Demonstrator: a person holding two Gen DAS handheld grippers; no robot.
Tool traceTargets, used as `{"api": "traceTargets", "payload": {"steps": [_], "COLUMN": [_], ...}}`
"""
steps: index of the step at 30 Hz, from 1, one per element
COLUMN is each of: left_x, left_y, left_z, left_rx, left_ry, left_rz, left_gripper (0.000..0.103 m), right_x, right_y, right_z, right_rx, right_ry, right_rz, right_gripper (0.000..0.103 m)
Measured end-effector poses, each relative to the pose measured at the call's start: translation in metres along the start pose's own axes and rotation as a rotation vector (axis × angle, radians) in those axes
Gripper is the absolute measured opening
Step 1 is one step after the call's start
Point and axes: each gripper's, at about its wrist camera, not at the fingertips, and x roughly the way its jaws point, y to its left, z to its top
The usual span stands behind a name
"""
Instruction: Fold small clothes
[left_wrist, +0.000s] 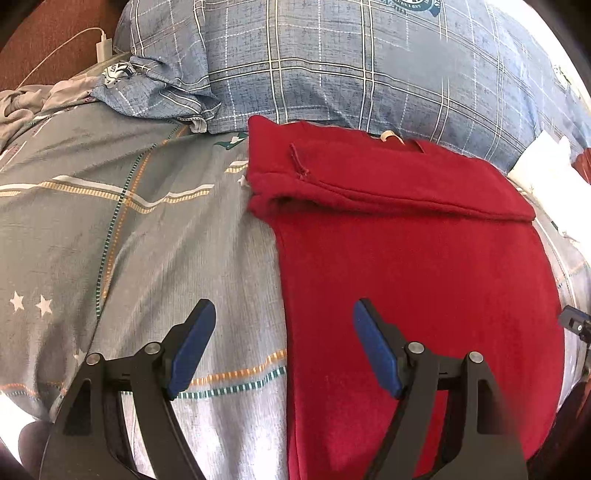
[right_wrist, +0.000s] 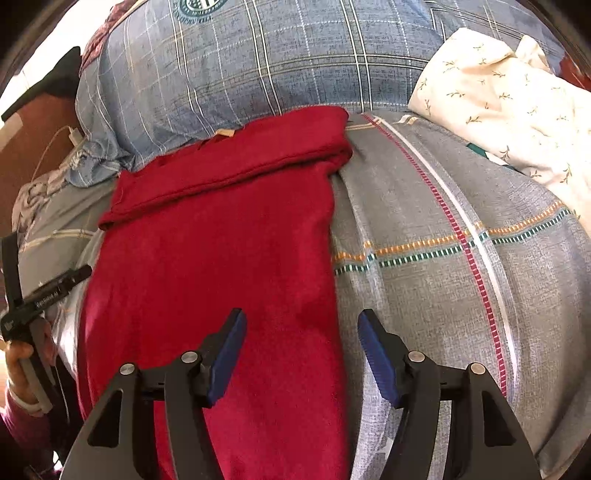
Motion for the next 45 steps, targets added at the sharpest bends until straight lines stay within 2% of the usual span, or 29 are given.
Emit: {"api": "traceTargets", "payload": {"steps": [5, 12, 21, 28, 32, 36, 39, 41, 45], "left_x": [-0.004, -0.014, -0.040, -0.052, -0.054, -0.053, -0.052, -0.052, -0.051], "left_y": [0.000, 0.003, -0.007, -0.009, -0.013, -0.015, -0.012, -0.010, -0.014], "left_z": [0.000, -0.011, -0.050, -0.085, -0.099, -0.111, -0.114, -0.115, -0.120], "left_rx": [-0.002, -0.004, 0.092, 0.107, 0.110, 0.127, 0.109, 0.091, 0.099], "left_ry": [-0.004, 0.016, 0.089, 0.170, 0.218, 0.248, 0.257, 0.262, 0.279], "left_rz": [-0.006, -0.034, -0.115, -0.158, -0.207, -0.203, -0.210, -0.228, -0.240], "left_gripper": [0.077, 0.077, 0.077, 0.077, 0.077, 0.077, 0.077, 0.077, 0.077], "right_x": [0.000, 0.001, -0.017, -0.025, -0.031, -0.034, -0.033, -0.031, -0.030], "right_y": [0.012, 0.011, -0.008, -0.027, -0.026, -0.026, -0.025, -0.025, -0.022], "right_z": [0.003, -0.003, -0.030, -0.062, -0.075, -0.083, -0.088, -0.087, -0.089], "right_rx": [-0.031, -0.041, -0.040, 0.011, -0.014, -0.024, -0.022, -0.013, -0.044], "right_ry": [-0.006, 0.042, 0.147, 0.224, 0.237, 0.257, 0.267, 0.266, 0.256], "right_rz": [-0.003, -0.004, 0.069, 0.172, 0.184, 0.202, 0.257, 0.284, 0.284], "right_gripper": [0.067, 0.067, 0.067, 0.065, 0.059, 0.055, 0.050, 0.050, 0.053]}}
